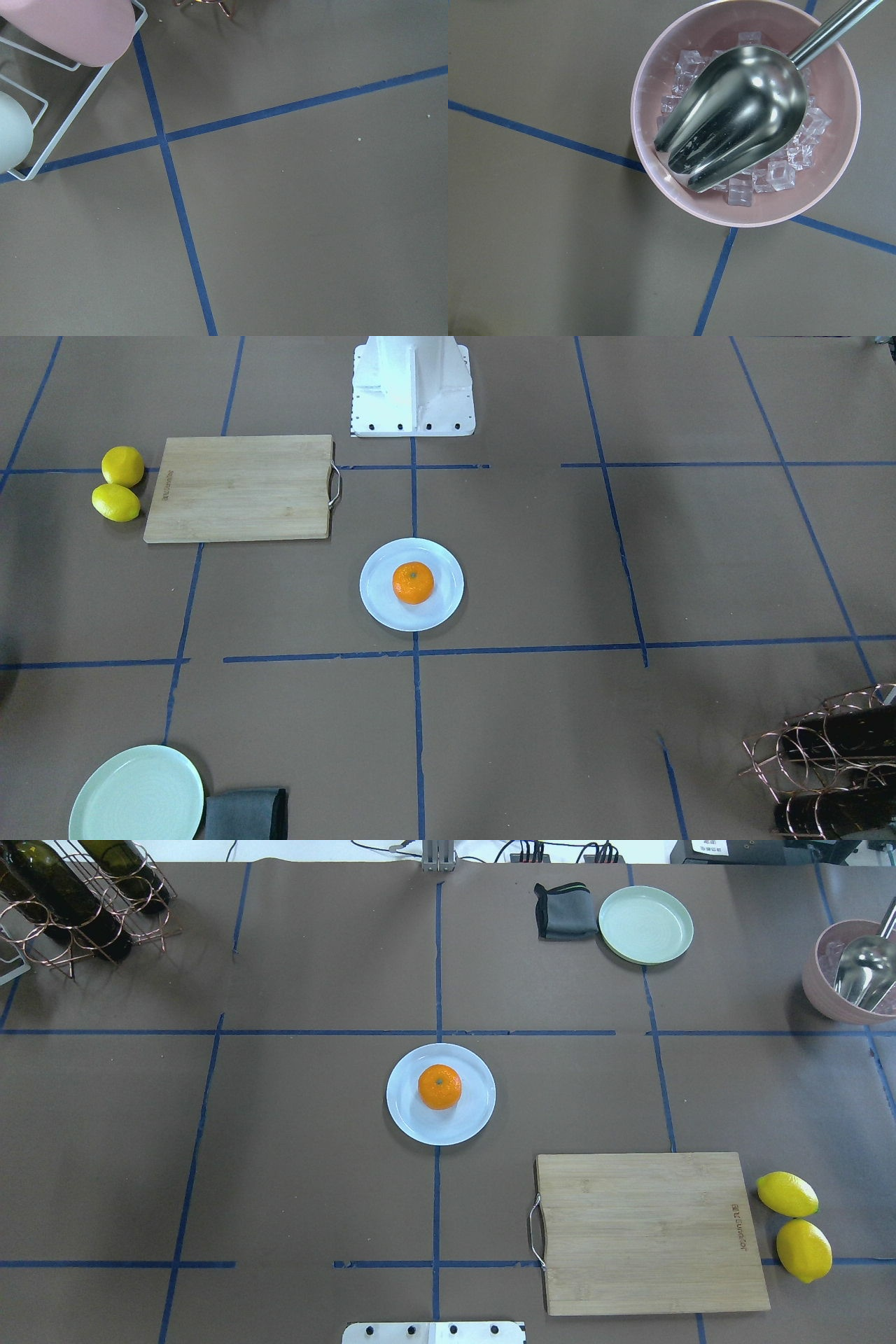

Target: Pick orange to plate

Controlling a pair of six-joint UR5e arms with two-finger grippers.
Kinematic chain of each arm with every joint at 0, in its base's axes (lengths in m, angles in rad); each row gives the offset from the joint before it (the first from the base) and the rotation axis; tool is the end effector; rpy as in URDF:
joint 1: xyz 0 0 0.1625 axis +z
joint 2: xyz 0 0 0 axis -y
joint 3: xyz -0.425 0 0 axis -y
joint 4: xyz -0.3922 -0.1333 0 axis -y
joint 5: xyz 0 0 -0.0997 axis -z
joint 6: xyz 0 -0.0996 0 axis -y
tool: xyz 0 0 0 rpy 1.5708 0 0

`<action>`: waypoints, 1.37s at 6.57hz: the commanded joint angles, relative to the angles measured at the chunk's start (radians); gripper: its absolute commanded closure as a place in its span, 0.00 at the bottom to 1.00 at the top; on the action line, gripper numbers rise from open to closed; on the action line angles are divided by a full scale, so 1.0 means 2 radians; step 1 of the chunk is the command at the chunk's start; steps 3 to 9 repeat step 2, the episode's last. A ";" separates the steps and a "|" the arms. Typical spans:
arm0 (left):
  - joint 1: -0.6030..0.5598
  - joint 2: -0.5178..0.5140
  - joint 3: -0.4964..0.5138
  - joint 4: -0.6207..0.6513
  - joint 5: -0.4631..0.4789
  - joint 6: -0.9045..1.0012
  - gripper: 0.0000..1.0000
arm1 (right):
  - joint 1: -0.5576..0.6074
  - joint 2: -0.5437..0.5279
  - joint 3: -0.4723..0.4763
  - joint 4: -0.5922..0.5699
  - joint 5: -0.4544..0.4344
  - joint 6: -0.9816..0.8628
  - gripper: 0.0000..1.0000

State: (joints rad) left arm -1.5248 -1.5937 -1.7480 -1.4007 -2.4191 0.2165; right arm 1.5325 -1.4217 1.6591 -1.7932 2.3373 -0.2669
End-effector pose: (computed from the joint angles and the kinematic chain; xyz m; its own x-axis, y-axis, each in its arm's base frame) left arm -0.0357 -0.4979 0.5723 0.6343 0.2661 -0.7259 -0.1866 0.9638 0.1904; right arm 0.0433 -0.5472 0.5608 0.6838 -0.3001 0.6650 0.2267 0.9538 0.1974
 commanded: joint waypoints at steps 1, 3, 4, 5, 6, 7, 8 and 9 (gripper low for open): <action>-0.001 0.000 -0.014 -0.001 0.002 0.000 0.00 | 0.000 -0.002 -0.006 -0.001 0.002 0.000 0.00; -0.006 -0.008 -0.022 0.002 0.003 0.001 0.00 | 0.000 0.000 -0.007 -0.001 0.002 0.000 0.00; -0.006 -0.008 -0.022 0.002 0.003 0.001 0.00 | 0.000 0.000 -0.007 -0.001 0.002 0.000 0.00; -0.006 -0.008 -0.022 0.002 0.003 0.001 0.00 | 0.000 0.000 -0.007 -0.001 0.002 0.000 0.00; -0.006 -0.008 -0.022 0.002 0.003 0.001 0.00 | 0.000 0.000 -0.007 -0.001 0.002 0.000 0.00; -0.006 -0.008 -0.022 0.002 0.003 0.001 0.00 | 0.000 0.000 -0.007 -0.001 0.002 0.000 0.00; -0.006 -0.008 -0.022 0.002 0.003 0.001 0.00 | 0.000 0.000 -0.007 -0.001 0.002 0.000 0.00; -0.006 -0.008 -0.022 0.002 0.003 0.001 0.00 | 0.000 0.000 -0.007 -0.001 0.002 0.000 0.00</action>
